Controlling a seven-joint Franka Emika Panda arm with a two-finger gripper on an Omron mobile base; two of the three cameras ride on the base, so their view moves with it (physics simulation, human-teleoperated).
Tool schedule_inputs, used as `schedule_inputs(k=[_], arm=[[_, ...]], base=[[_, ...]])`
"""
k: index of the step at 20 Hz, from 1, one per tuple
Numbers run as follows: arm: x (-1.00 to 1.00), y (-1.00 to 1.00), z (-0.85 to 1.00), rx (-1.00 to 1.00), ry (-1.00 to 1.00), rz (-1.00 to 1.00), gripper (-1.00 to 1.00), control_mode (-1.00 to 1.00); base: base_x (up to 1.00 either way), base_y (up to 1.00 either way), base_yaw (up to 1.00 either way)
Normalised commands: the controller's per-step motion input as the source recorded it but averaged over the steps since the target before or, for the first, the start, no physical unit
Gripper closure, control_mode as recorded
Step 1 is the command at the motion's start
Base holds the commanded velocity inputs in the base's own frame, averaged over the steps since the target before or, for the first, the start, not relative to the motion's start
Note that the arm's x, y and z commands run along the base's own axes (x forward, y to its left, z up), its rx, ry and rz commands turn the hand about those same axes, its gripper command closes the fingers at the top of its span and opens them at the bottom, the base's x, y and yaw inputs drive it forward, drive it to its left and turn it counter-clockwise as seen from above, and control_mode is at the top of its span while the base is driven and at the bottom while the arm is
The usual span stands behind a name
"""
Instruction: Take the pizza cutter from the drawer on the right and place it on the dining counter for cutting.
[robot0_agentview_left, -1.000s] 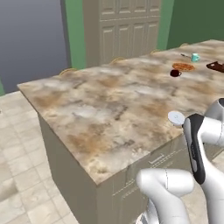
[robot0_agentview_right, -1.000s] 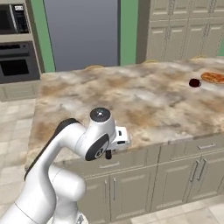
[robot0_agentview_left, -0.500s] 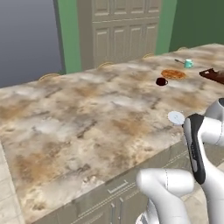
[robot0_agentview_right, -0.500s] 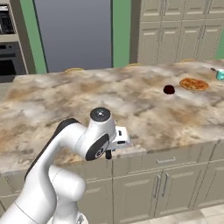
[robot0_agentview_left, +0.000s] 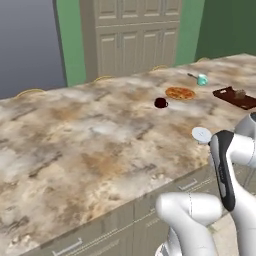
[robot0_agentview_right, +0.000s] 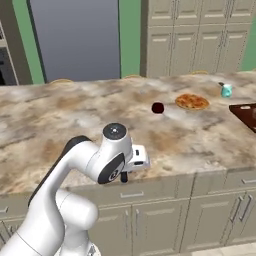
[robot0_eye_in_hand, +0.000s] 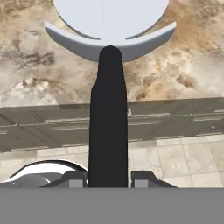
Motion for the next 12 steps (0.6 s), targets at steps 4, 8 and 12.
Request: schedule_inputs(k=[4,8,12], arm=[[0.0,0.0,0.0,0.0,0.0,0.0,1.0,1.0],[0.0,0.0,0.0,0.0,0.0,0.0,1.0,1.0],[0.0,0.0,0.0,0.0,0.0,0.0,1.0,1.0]], base=[[0.43,-1.0,0.24],[0.47,-1.0,0.23],[0.48,-1.0,0.28]])
